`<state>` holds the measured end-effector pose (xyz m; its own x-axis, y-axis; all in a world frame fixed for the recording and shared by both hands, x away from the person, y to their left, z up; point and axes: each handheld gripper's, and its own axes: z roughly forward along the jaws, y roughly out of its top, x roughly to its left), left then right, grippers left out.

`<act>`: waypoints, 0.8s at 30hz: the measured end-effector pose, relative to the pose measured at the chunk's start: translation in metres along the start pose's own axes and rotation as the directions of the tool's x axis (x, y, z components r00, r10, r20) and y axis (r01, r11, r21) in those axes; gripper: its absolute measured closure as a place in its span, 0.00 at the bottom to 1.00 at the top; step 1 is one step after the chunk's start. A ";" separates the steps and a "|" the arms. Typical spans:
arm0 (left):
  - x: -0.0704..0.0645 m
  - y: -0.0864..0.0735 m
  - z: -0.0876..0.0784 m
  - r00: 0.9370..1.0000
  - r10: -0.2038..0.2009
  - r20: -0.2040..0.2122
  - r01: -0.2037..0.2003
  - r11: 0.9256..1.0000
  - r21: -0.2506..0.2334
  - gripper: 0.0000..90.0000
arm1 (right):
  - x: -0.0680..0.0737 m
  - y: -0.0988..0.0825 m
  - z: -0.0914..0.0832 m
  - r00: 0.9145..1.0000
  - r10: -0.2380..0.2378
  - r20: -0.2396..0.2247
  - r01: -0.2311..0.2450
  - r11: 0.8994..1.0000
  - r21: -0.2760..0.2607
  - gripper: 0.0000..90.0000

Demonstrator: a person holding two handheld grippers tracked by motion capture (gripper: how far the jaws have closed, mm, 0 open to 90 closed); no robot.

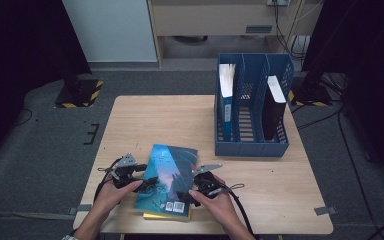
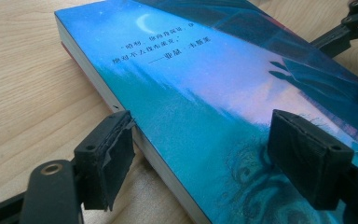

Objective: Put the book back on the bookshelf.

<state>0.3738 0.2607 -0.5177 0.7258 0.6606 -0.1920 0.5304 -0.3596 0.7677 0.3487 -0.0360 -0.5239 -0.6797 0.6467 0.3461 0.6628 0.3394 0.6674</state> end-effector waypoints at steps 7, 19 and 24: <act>0.001 0.000 0.000 1.000 0.001 0.007 -0.001 1.000 -0.003 0.24 | -0.005 -0.001 0.003 0.999 0.016 -0.039 -0.016 1.000 0.003 0.08; 0.002 0.002 0.002 1.000 0.006 0.013 -0.006 1.000 0.002 0.25 | -0.008 0.001 0.005 0.998 0.014 -0.057 -0.014 1.000 0.003 0.09; 0.002 0.003 0.001 1.000 0.016 0.007 -0.017 1.000 0.014 0.25 | -0.009 0.003 0.003 0.998 0.034 -0.054 -0.035 0.999 -0.013 0.16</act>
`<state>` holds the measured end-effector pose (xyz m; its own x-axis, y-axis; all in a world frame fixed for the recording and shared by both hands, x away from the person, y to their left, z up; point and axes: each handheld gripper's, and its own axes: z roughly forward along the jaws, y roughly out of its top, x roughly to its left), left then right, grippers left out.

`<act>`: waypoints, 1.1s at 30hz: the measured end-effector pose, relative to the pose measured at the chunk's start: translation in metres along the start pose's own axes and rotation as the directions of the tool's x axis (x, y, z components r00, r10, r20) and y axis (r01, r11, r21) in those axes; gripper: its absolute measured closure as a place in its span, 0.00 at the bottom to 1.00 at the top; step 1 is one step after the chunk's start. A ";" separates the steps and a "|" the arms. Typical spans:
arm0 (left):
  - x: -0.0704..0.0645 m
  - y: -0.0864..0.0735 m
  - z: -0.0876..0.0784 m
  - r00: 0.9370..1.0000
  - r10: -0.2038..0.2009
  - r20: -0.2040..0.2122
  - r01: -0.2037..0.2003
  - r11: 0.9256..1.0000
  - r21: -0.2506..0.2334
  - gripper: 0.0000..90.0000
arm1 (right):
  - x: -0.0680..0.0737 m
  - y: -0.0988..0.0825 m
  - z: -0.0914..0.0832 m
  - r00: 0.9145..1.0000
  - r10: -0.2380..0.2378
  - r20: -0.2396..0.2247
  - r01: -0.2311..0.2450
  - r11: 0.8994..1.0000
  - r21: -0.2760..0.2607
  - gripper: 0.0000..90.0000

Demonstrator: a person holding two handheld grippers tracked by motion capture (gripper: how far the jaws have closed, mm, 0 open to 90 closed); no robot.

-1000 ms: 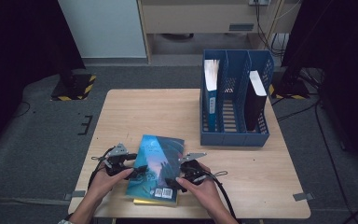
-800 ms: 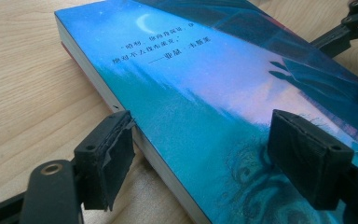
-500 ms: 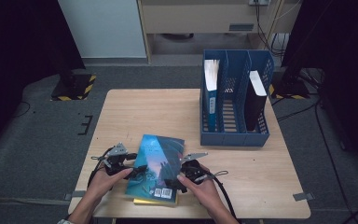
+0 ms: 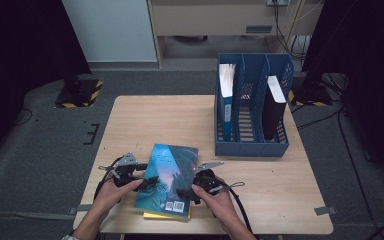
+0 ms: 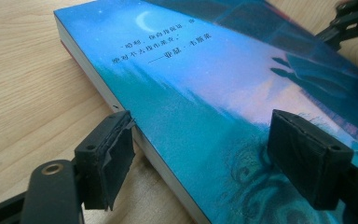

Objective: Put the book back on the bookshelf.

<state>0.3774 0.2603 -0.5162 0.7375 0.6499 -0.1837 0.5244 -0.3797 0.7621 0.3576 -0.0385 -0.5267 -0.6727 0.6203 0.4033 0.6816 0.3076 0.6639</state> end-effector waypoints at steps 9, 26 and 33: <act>0.001 -0.001 -0.003 1.000 -0.006 -0.006 0.006 1.000 0.006 0.25 | 0.009 0.010 -0.006 1.000 0.005 0.002 -0.005 0.997 -0.073 0.24; -0.001 0.000 -0.002 1.000 0.000 -0.011 0.000 1.000 0.021 0.19 | 0.011 0.014 0.014 1.000 0.017 -0.004 -0.017 0.996 -0.087 0.27; 0.002 -0.001 0.001 1.000 -0.024 0.007 0.024 0.999 0.036 0.12 | 0.011 0.013 0.015 1.000 0.003 0.003 -0.003 0.996 -0.087 0.29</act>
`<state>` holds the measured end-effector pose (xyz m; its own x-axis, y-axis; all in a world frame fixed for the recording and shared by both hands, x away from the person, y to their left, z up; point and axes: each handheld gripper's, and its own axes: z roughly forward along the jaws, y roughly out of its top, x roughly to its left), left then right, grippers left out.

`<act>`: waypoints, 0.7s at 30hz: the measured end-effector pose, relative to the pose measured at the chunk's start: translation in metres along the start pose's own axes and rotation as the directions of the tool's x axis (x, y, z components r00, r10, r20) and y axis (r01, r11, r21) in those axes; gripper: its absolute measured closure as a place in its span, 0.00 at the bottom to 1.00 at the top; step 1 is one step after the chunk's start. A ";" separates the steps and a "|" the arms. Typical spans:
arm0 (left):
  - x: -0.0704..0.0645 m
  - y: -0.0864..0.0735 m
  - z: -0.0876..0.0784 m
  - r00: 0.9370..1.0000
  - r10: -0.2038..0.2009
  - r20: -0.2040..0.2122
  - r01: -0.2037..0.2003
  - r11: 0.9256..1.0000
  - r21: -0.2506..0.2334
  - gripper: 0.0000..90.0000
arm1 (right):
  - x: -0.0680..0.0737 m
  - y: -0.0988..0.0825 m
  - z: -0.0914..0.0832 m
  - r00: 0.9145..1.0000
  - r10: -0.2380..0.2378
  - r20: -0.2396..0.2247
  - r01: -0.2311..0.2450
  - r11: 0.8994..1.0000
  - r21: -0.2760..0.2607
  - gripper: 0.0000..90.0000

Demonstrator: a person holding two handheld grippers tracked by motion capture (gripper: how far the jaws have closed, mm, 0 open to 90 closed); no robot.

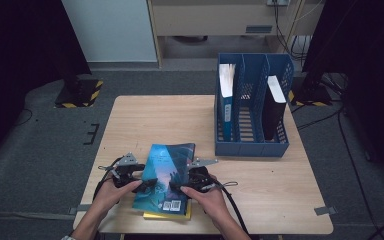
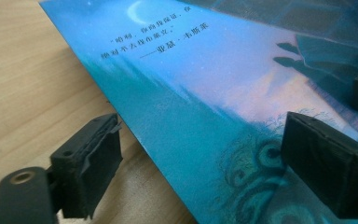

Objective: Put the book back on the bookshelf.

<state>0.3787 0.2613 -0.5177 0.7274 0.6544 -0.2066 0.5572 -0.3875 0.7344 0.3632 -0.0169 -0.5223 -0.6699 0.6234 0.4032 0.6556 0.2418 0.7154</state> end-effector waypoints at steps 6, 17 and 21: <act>0.003 0.000 0.003 0.999 -0.029 0.042 0.028 0.999 0.015 0.09 | -0.001 0.000 0.000 1.000 -0.004 -0.002 0.004 1.000 -0.001 0.29; 0.007 0.000 0.010 0.994 -0.059 0.093 0.056 0.998 0.033 0.05 | -0.001 0.000 0.000 1.000 -0.007 -0.001 0.007 1.000 -0.003 0.29; 0.008 0.002 0.012 0.992 -0.071 0.108 0.065 0.997 0.051 0.03 | 0.000 0.000 0.000 1.000 -0.005 0.000 0.005 1.000 0.000 0.29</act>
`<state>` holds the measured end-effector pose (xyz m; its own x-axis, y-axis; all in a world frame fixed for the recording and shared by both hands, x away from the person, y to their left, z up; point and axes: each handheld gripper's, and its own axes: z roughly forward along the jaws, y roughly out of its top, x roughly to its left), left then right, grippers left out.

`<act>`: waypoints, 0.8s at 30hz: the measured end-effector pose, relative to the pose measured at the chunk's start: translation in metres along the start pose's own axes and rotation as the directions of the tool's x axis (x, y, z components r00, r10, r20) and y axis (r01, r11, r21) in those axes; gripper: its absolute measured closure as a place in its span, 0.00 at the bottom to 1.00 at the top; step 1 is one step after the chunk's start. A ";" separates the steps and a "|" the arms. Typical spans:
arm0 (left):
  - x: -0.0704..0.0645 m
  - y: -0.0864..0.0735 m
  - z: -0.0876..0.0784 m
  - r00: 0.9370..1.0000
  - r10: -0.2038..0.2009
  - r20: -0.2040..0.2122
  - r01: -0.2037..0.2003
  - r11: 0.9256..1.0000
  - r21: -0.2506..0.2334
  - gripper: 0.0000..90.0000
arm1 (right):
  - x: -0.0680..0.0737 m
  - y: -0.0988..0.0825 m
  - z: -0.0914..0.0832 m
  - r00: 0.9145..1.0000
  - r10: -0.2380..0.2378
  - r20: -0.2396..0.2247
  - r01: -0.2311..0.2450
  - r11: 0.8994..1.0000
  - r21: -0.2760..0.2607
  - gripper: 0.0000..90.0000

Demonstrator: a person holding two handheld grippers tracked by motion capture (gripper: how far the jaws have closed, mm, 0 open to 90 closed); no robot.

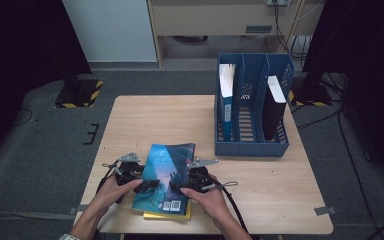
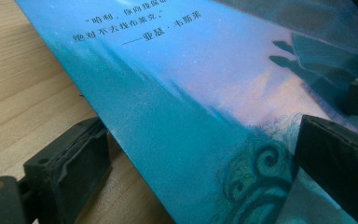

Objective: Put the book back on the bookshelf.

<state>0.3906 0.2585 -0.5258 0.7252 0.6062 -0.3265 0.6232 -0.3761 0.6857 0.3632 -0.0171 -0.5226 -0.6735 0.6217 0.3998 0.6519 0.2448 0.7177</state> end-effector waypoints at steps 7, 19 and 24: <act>0.001 0.006 -0.009 0.999 -0.035 -0.040 0.035 0.999 0.004 0.21 | 0.000 0.004 0.000 1.000 -0.008 0.007 0.008 1.000 0.026 0.32; 0.001 0.013 -0.023 0.994 -0.031 -0.102 0.031 1.000 0.001 0.53 | 0.004 0.027 0.001 1.000 -0.021 0.000 0.021 0.996 0.088 0.52; 0.002 0.016 -0.028 0.993 -0.032 -0.111 0.033 0.999 0.015 0.60 | 0.005 0.034 0.002 1.000 -0.028 0.004 0.028 0.995 0.101 0.55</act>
<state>0.3937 0.2733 -0.4971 0.6683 0.6915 -0.2741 0.6515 -0.3664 0.6643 0.3826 -0.0048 -0.4975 -0.6903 0.6173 0.3773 0.6648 0.3355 0.6675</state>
